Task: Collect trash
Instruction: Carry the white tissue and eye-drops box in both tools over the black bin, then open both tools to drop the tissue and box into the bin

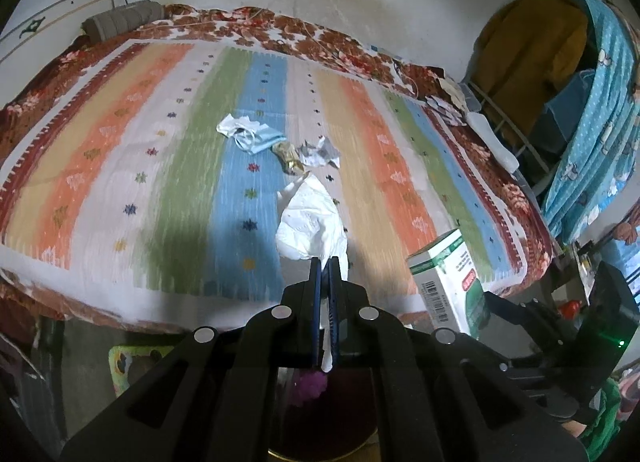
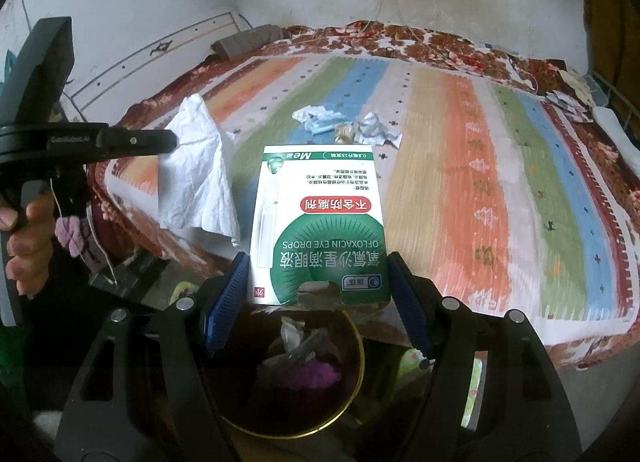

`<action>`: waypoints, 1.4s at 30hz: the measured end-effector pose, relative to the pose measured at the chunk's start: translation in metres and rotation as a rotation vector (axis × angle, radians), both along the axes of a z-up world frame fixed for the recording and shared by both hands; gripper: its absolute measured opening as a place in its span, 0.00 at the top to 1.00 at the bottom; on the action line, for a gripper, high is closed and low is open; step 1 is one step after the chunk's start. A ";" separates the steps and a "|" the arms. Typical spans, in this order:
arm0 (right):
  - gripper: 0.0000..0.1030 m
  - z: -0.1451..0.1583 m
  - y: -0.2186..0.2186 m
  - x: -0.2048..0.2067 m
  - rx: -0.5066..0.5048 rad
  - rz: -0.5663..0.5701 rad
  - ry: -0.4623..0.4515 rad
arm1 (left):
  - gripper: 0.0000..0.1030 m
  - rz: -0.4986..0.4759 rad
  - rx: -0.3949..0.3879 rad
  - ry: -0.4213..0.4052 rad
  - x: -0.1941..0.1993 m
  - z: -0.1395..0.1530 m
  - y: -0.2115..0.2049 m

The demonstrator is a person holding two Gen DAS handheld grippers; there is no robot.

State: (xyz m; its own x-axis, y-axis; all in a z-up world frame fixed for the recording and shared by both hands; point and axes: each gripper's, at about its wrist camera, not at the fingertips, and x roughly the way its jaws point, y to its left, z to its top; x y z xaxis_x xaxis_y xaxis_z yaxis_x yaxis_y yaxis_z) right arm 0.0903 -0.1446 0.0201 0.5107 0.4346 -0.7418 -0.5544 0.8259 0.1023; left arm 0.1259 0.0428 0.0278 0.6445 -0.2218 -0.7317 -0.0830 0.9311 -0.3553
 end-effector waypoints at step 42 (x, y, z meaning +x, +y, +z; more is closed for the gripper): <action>0.36 -0.121 0.028 -0.019 -0.239 0.023 0.423 | 0.97 0.046 0.068 0.395 -0.014 -0.107 -0.036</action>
